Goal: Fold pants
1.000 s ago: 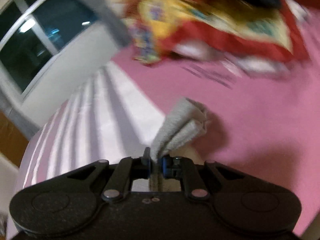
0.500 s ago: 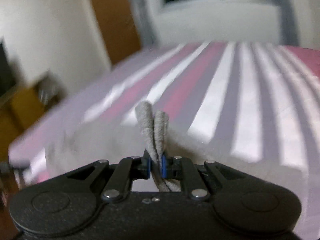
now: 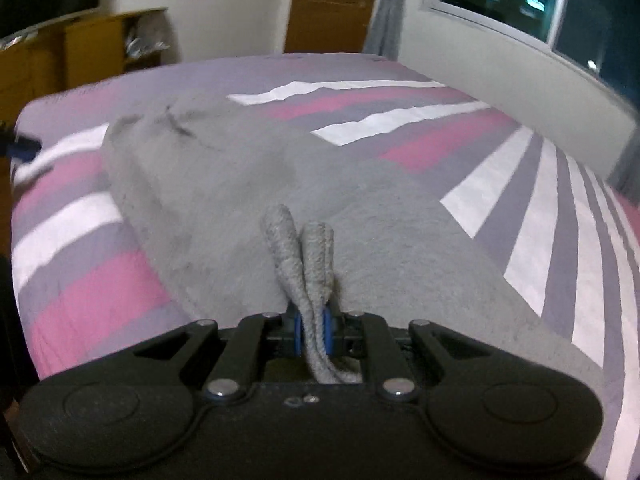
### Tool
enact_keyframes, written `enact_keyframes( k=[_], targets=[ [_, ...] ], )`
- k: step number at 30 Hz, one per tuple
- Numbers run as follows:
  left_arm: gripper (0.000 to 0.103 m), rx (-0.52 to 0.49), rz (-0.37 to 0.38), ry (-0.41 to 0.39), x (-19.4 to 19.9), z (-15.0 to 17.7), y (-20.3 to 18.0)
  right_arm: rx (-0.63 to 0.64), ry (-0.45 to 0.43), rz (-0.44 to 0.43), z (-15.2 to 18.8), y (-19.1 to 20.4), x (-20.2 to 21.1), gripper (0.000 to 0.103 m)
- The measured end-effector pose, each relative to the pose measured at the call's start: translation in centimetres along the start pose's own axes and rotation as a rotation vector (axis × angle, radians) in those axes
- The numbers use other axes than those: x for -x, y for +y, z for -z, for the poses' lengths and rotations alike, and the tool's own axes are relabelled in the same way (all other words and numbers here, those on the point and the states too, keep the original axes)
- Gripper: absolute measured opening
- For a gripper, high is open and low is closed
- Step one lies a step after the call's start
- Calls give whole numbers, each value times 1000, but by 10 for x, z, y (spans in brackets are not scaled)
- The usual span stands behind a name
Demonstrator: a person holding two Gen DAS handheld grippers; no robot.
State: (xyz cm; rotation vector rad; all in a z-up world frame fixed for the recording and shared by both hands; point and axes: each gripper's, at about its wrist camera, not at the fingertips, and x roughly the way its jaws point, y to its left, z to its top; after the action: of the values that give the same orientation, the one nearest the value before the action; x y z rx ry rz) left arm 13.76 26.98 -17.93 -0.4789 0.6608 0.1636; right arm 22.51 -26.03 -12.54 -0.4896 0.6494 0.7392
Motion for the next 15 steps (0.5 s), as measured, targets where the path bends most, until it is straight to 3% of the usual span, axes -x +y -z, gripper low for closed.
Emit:
enact_keyframes(
  k=[1, 3, 7, 9, 10, 11, 15],
  targets=[
    [103, 0, -2, 2, 0, 1, -1, -6, 15, -4, 1, 3, -4, 23],
    [103, 0, -5, 4, 1, 2, -4, -42, 19, -23, 2, 13, -5, 26],
    [103, 5, -1, 13, 2, 2, -10, -132, -59, -107, 2, 21, 11, 53],
    [103, 1, 11, 15, 2, 1, -16, -183, -113, -118, 5, 15, 25, 48],
    [103, -5, 16, 19, 1, 1, -20, -221, -137, -140, 8, 9, 33, 32],
    [103, -15, 20, 22, 0, 1, -24, -251, -152, -138, 11, 3, 40, 28],
    [103, -28, 88, 30, -5, -1, -53, -344, -204, 46, 29, -30, 77, 23]
  ],
)
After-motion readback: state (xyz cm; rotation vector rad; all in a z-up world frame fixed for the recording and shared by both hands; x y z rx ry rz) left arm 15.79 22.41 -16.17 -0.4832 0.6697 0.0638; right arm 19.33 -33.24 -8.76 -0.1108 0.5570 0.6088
